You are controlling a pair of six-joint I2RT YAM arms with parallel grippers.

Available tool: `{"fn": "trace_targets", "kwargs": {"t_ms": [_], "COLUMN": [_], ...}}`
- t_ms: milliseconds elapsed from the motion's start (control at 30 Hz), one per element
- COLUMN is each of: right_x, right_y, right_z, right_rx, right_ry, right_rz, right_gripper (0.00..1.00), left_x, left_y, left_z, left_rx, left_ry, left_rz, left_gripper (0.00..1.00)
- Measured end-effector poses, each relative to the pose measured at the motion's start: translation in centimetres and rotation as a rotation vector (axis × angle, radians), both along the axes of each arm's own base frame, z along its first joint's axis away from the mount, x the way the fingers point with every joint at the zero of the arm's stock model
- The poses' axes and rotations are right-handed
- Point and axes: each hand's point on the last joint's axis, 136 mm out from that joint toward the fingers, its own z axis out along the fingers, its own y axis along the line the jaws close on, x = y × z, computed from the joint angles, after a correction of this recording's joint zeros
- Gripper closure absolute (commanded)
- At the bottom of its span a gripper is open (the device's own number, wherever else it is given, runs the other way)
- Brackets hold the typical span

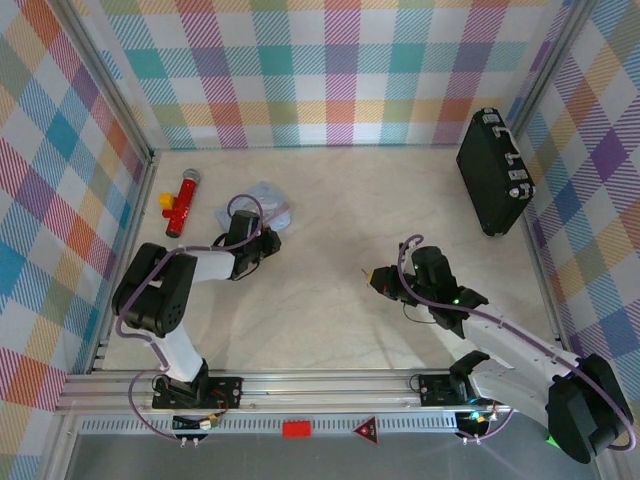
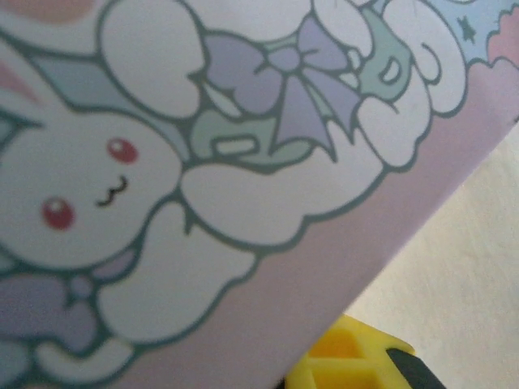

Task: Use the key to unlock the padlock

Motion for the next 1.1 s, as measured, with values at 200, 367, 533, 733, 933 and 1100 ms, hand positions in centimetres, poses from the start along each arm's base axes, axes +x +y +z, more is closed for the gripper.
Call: {"fn": "trace_targets", "kwargs": {"t_ms": [200, 367, 533, 733, 933, 1100], "right_x": [0.3, 0.1, -0.3, -0.4, -0.8, -0.9], "right_y": [0.6, 1.6, 2.4, 3.0, 3.8, 4.2], "right_z": [-0.1, -0.6, -1.4, -2.5, -3.2, -3.8], "right_rx": [0.03, 0.056, 0.07, 0.082, 0.085, 0.083], "right_ry": [0.015, 0.04, 0.064, 0.097, 0.124, 0.143], "right_rz": [0.001, 0.017, 0.031, 0.027, 0.038, 0.037], "right_gripper": [1.0, 1.0, 1.0, 1.0, 1.0, 1.0], "left_x": [-2.3, -3.5, -4.3, -5.3, -7.1, -9.5], "left_y": [-2.9, -5.0, -6.3, -7.7, -8.5, -8.9], "left_z": [1.8, 2.2, 2.2, 2.2, 1.0, -0.6], "left_rx": [-0.063, -0.121, -0.146, -0.156, -0.141, -0.083], "left_ry": [0.026, 0.05, 0.07, 0.083, 0.116, 0.144], "left_rz": [-0.074, -0.123, -0.151, -0.187, -0.218, -0.24], "left_gripper": [1.0, 1.0, 1.0, 1.0, 0.96, 0.88]}}
